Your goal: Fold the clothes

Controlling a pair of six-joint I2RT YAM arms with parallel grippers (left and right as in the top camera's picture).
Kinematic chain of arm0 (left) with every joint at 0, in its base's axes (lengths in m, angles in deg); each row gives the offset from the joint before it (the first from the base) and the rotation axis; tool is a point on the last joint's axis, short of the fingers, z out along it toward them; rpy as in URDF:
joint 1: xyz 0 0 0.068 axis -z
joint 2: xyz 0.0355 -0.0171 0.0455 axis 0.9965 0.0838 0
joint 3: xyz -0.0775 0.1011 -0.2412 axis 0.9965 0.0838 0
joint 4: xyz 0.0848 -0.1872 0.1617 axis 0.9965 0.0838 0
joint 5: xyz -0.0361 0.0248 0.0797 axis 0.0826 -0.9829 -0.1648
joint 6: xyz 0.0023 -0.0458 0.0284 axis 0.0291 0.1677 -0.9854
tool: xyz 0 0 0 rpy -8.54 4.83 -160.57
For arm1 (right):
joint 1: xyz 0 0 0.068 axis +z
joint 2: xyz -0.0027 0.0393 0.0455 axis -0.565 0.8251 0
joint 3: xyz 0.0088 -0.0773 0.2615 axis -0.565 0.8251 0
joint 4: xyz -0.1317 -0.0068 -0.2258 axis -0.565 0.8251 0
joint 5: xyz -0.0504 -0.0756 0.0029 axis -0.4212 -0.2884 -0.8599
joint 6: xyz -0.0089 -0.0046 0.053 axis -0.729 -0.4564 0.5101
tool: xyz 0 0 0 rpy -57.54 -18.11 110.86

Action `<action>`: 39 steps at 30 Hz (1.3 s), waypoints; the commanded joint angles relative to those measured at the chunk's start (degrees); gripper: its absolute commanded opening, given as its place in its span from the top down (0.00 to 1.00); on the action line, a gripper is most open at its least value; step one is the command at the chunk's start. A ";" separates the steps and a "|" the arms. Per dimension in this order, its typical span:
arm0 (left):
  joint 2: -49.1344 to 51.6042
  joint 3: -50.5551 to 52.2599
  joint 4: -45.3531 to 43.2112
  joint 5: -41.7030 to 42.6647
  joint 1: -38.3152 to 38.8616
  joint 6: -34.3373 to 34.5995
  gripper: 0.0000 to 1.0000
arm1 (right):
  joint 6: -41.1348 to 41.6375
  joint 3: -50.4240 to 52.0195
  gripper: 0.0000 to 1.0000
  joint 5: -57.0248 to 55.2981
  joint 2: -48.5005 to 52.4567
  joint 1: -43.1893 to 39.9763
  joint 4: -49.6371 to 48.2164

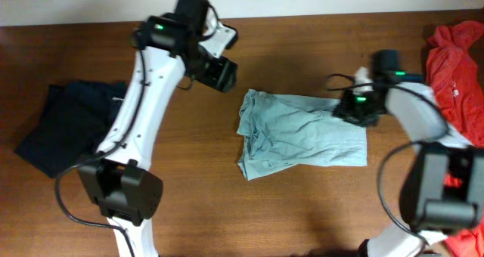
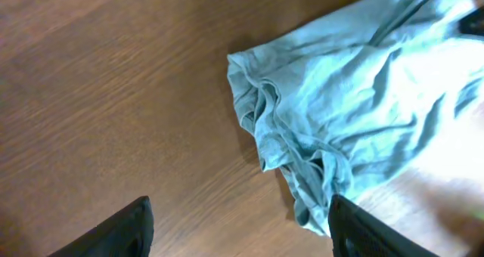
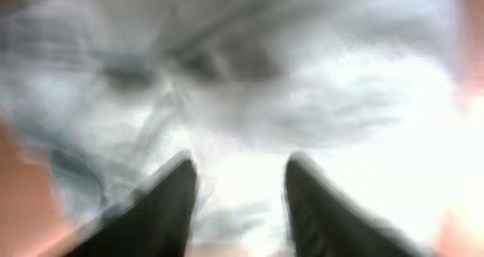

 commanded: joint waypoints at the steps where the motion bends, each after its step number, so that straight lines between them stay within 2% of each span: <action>1: -0.61 3.04 -1.44 -4.07 0.87 -1.18 0.25 | -7.13 -0.90 0.46 8.63 -2.64 -7.65 4.09; 4: -0.50 4.33 -2.34 -4.94 0.74 0.26 0.25 | -10.05 1.27 0.35 8.81 -2.40 -11.98 4.76; 8: -0.42 4.42 -3.10 -12.57 0.09 4.48 0.25 | -12.33 4.20 0.29 10.80 -1.20 -15.43 1.46; 9: -0.46 4.42 -3.17 -14.36 -0.22 5.44 0.22 | -13.44 4.61 0.27 12.20 -0.81 -15.78 0.83; 10: -0.46 4.42 -3.17 -15.23 -0.68 5.75 0.20 | -14.99 4.83 0.27 13.66 -0.11 -15.80 0.31; 15: -0.55 4.09 -2.75 -15.28 -3.67 9.81 0.21 | -21.07 5.03 0.27 14.29 3.80 -14.08 -0.96; 22: -2.95 -1.01 3.08 -14.86 -9.44 11.61 0.22 | -23.54 5.09 0.28 12.00 9.14 -13.31 -4.72; 34: -8.46 -1.55 5.99 -14.86 -15.37 11.61 0.20 | -26.27 5.03 0.27 10.95 9.57 -15.87 -6.62; 39: -8.44 -1.53 6.32 -14.84 -15.80 11.58 0.13 | -26.29 5.03 0.26 14.08 9.57 -19.61 -6.58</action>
